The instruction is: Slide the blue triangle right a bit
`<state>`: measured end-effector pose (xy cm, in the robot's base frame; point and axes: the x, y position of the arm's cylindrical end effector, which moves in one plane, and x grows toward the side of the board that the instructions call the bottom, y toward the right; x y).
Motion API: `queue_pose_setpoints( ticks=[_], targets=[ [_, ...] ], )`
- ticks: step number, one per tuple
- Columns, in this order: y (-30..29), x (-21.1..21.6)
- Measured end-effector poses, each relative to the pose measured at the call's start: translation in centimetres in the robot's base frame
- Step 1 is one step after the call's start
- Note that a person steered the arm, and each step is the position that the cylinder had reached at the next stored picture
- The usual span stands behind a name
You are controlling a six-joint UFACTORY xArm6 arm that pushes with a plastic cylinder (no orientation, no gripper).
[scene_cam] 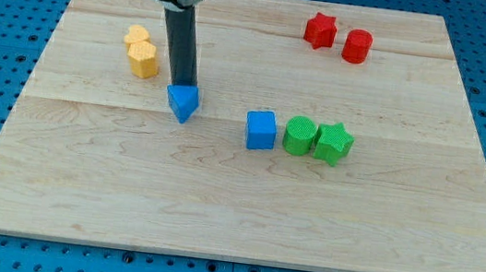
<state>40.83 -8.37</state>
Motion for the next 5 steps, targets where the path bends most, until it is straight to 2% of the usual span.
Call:
queue_pose_setpoints(
  ticks=[1,2,3,4,5],
  targets=[
    [0.2,1.8],
    [-0.6,-1.7],
    [-4.0,3.3],
    [-5.8,4.2],
    [-0.1,4.1]
  ],
)
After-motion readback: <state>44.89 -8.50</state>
